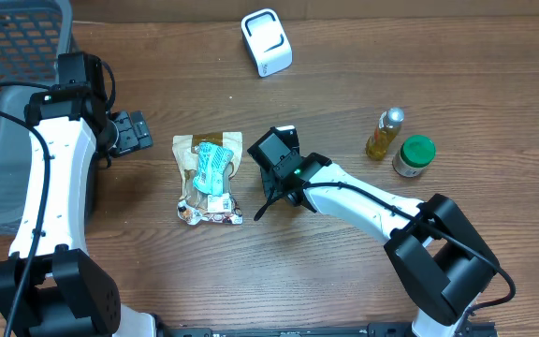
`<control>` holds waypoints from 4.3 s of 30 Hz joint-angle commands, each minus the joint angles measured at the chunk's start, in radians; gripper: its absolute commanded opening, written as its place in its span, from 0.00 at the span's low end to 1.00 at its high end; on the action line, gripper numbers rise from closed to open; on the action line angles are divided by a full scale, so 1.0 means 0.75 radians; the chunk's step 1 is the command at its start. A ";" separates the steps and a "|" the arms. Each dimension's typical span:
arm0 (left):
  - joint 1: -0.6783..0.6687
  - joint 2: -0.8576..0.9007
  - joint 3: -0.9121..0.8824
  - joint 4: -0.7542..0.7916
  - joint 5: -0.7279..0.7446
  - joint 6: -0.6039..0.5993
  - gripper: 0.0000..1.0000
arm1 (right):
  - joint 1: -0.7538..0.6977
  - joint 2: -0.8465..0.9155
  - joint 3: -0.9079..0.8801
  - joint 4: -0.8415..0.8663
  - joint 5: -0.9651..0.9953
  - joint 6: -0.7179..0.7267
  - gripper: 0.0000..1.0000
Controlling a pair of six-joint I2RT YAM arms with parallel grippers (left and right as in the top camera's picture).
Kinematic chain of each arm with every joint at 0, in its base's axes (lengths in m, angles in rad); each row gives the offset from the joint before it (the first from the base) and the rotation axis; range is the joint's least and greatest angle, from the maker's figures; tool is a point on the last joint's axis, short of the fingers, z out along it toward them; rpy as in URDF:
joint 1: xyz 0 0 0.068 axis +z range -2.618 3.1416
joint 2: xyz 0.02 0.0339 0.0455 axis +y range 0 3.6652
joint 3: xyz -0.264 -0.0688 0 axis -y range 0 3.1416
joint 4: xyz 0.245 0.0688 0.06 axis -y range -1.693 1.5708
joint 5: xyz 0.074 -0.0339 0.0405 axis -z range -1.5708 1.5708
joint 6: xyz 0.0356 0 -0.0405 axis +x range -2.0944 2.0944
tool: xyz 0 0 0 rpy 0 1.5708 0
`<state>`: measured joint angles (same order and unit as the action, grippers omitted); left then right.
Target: Scan the item barcode
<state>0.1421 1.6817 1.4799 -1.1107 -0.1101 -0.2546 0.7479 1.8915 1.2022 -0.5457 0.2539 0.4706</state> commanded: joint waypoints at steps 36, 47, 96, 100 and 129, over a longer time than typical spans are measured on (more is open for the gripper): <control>0.002 -0.021 0.026 0.000 -0.017 0.016 1.00 | -0.287 -0.043 -0.006 0.201 -0.092 0.116 1.00; 0.002 -0.021 0.026 0.000 -0.017 0.016 1.00 | -0.310 -0.043 -0.006 0.011 -0.103 0.115 0.19; 0.002 -0.021 0.026 0.000 -0.017 0.015 1.00 | -0.308 -0.044 0.128 -0.133 -0.518 -0.251 0.04; 0.002 -0.021 0.026 0.000 -0.017 0.016 0.99 | -0.308 -0.044 0.128 -0.133 -0.564 -0.318 0.04; 0.002 -0.021 0.026 0.000 -0.017 0.016 0.99 | -0.257 -0.043 0.115 -0.091 -0.664 -0.498 0.15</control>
<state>0.1421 1.6817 1.4799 -1.1107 -0.1104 -0.2546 0.5552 1.8915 1.2709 -0.6216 -0.2394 0.1009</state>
